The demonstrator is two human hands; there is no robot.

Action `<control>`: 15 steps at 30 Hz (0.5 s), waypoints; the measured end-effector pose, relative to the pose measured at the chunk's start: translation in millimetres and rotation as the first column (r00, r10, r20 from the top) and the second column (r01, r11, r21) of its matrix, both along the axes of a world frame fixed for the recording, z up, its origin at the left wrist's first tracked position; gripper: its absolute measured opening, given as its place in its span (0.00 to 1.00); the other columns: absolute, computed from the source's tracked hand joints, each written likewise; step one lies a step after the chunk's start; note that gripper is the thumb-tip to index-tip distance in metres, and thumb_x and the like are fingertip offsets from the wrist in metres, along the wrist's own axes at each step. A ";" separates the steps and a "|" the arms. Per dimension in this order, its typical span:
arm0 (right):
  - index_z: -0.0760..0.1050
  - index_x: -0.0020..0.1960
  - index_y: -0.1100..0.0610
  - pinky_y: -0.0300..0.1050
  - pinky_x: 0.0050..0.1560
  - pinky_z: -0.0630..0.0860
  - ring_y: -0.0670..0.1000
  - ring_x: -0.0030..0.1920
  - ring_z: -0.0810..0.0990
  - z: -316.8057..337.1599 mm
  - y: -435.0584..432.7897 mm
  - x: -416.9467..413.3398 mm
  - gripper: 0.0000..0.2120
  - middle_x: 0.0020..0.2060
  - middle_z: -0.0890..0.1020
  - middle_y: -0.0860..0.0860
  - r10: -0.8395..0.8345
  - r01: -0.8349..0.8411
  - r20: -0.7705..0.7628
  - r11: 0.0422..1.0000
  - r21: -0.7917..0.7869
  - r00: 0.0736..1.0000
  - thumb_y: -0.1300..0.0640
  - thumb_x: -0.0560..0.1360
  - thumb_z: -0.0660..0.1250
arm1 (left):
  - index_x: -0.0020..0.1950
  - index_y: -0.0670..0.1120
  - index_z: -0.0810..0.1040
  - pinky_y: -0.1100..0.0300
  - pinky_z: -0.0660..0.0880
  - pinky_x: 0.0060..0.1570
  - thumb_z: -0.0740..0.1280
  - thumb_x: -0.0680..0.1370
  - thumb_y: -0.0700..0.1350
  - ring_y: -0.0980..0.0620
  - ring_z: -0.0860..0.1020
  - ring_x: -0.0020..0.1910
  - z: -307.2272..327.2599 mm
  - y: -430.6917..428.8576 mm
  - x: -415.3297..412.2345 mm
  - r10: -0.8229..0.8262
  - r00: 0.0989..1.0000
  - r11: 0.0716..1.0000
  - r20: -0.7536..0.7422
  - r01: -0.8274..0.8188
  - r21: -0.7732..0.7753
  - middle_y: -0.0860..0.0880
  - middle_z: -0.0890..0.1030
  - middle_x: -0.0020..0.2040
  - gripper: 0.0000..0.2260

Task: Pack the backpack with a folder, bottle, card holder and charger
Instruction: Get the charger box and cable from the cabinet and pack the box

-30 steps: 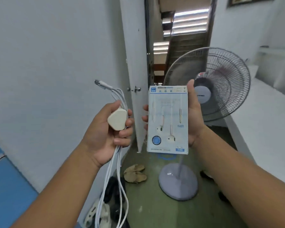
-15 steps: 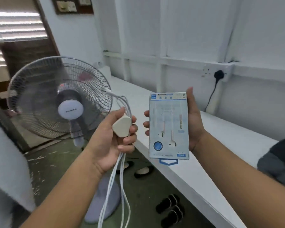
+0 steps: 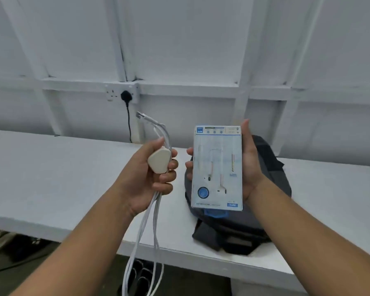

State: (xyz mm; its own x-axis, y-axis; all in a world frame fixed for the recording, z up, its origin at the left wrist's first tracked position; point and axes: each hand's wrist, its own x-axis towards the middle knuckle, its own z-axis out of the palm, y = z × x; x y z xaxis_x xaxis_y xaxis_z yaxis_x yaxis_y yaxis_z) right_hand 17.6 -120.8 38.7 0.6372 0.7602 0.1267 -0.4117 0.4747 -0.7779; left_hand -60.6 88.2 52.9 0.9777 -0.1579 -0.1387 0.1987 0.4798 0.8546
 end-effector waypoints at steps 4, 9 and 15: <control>0.72 0.72 0.62 0.64 0.62 0.72 0.66 0.55 0.80 -5.7 -41.0 14.1 0.52 0.60 0.79 0.64 -0.014 0.014 0.015 1.000 -0.008 1.000 0.21 0.66 0.59 | 0.42 0.44 0.80 0.67 0.60 0.18 0.67 0.76 0.57 0.55 0.66 0.25 -12.1 -37.3 30.3 -0.062 0.998 0.998 -0.024 0.062 -0.014 0.48 0.72 0.35 0.15; 0.74 0.70 0.62 0.65 0.63 0.72 0.65 0.54 0.82 -18.3 -64.4 30.9 0.50 0.59 0.80 0.63 -0.001 0.001 0.010 1.000 -0.006 1.000 0.22 0.67 0.59 | 0.41 0.45 0.80 0.67 0.58 0.18 0.66 0.78 0.56 0.55 0.66 0.24 -29.9 -51.8 57.9 -0.099 0.991 0.995 -0.093 0.099 -0.009 0.48 0.72 0.34 0.16; 0.74 0.71 0.61 0.65 0.62 0.73 0.66 0.55 0.82 -27.8 -55.4 43.8 0.50 0.60 0.81 0.64 -0.081 0.080 -0.024 0.996 -0.024 0.996 0.21 0.67 0.59 | 0.41 0.44 0.81 0.66 0.59 0.18 0.67 0.77 0.55 0.55 0.66 0.25 -37.4 -39.3 89.2 -0.154 0.981 0.988 -0.121 0.155 0.000 0.47 0.72 0.35 0.15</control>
State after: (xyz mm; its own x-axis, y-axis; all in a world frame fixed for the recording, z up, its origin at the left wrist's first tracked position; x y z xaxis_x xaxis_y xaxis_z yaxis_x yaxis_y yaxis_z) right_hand 61.4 -176.3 10.9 0.6992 0.7089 0.0928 -0.3923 0.4890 -0.7791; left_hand 28.6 49.0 15.5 0.9176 -0.3042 -0.2558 0.3714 0.4270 0.8245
